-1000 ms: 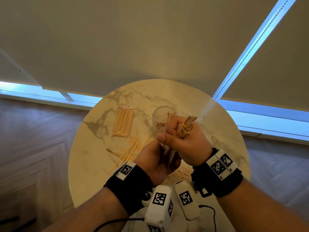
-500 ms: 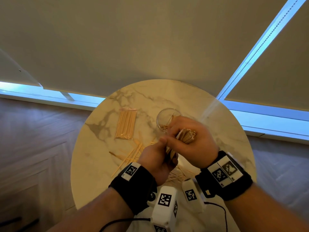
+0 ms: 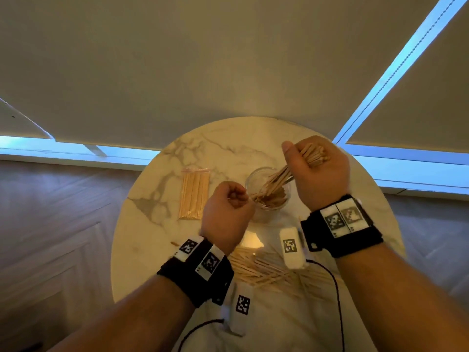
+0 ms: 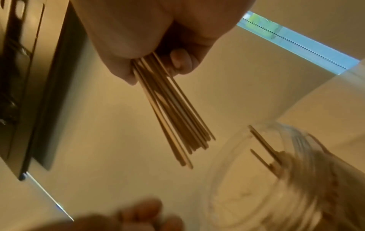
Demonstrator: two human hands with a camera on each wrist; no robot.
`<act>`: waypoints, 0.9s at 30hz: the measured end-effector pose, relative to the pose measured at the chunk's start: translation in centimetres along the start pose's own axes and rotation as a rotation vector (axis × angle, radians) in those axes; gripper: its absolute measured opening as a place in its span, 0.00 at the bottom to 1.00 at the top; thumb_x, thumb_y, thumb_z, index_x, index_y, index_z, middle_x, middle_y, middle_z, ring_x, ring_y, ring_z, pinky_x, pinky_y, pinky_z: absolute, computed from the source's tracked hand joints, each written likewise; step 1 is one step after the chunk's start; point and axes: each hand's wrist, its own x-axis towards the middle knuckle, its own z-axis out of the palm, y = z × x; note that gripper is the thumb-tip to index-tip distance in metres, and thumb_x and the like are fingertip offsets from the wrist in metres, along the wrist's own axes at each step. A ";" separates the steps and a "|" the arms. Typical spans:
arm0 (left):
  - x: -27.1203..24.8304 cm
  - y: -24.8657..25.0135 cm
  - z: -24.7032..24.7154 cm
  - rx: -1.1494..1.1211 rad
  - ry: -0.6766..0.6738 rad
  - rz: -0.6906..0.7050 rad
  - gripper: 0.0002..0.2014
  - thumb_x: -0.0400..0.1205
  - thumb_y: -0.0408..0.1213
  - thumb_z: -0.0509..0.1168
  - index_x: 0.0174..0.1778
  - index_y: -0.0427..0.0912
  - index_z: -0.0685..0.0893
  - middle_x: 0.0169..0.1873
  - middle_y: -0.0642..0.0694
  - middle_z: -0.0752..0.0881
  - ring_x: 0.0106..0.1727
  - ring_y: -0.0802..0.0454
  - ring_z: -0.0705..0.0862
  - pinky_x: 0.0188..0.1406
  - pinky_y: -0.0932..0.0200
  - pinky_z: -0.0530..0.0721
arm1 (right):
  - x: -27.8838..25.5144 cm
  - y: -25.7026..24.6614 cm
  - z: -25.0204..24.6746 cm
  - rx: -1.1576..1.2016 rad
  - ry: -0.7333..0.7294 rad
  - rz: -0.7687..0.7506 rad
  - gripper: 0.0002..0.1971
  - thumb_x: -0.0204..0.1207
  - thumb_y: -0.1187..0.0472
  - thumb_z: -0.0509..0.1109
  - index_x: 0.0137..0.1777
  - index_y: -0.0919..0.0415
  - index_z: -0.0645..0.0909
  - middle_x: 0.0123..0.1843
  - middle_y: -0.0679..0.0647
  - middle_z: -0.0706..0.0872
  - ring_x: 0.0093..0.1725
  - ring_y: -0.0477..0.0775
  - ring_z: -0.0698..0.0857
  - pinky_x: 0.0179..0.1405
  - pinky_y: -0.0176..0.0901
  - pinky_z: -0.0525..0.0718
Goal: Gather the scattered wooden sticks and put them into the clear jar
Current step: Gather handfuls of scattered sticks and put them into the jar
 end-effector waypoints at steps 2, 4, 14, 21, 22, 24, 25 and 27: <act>0.8 0.3 0.0 0.203 -0.066 0.149 0.25 0.73 0.39 0.79 0.65 0.53 0.81 0.60 0.59 0.84 0.59 0.64 0.83 0.58 0.70 0.79 | 0.2 0.9 1.7 -0.038 -0.044 -0.032 0.17 0.78 0.47 0.77 0.35 0.56 0.82 0.34 0.50 0.85 0.35 0.47 0.84 0.37 0.39 0.81; 1.9 0.1 0.4 0.362 -0.151 0.205 0.43 0.69 0.51 0.83 0.80 0.53 0.71 0.72 0.63 0.75 0.71 0.66 0.73 0.71 0.68 0.74 | 0.1 1.8 3.6 -0.100 -0.164 -0.080 0.17 0.78 0.43 0.76 0.36 0.54 0.81 0.37 0.49 0.84 0.38 0.49 0.83 0.41 0.49 0.83; 3.8 -1.3 0.8 0.449 -0.307 0.249 0.39 0.73 0.54 0.80 0.80 0.53 0.73 0.83 0.56 0.73 0.80 0.56 0.75 0.78 0.53 0.78 | -1.9 3.2 3.4 -0.384 -0.336 -0.320 0.34 0.79 0.39 0.72 0.81 0.54 0.72 0.80 0.54 0.75 0.81 0.56 0.70 0.81 0.59 0.69; 4.1 -1.3 0.4 0.617 -0.340 0.319 0.49 0.71 0.65 0.64 0.88 0.50 0.60 0.83 0.51 0.74 0.77 0.47 0.79 0.75 0.40 0.79 | -2.4 4.1 5.0 -0.574 -0.571 -0.355 0.24 0.89 0.48 0.54 0.77 0.57 0.79 0.77 0.53 0.83 0.80 0.55 0.77 0.86 0.60 0.65; 4.1 -1.3 0.3 0.623 -0.339 0.313 0.49 0.71 0.67 0.63 0.88 0.51 0.60 0.82 0.51 0.75 0.76 0.47 0.79 0.74 0.39 0.79 | -2.3 4.1 5.0 -0.521 -0.503 -0.375 0.19 0.88 0.52 0.60 0.73 0.57 0.82 0.73 0.54 0.86 0.76 0.56 0.80 0.82 0.59 0.71; 4.0 -1.4 0.4 0.617 -0.336 0.310 0.46 0.72 0.65 0.68 0.86 0.53 0.62 0.79 0.52 0.77 0.72 0.46 0.82 0.71 0.40 0.82 | -2.2 3.5 4.8 -0.376 -0.337 -0.428 0.12 0.84 0.60 0.70 0.66 0.59 0.85 0.67 0.56 0.87 0.71 0.56 0.82 0.73 0.50 0.79; 4.0 -1.4 0.4 0.627 -0.332 0.314 0.45 0.74 0.62 0.70 0.86 0.52 0.62 0.79 0.52 0.78 0.72 0.46 0.82 0.71 0.40 0.82 | -2.3 3.1 4.8 -0.329 -0.287 -0.424 0.13 0.82 0.62 0.72 0.65 0.59 0.85 0.68 0.55 0.87 0.72 0.56 0.82 0.71 0.45 0.80; 4.0 -1.5 0.4 0.657 -0.326 0.315 0.43 0.76 0.58 0.73 0.85 0.51 0.63 0.79 0.52 0.77 0.72 0.45 0.82 0.71 0.42 0.82 | -2.1 2.3 5.2 -0.299 -0.307 -0.309 0.22 0.81 0.61 0.72 0.75 0.52 0.78 0.74 0.50 0.83 0.74 0.50 0.79 0.69 0.35 0.77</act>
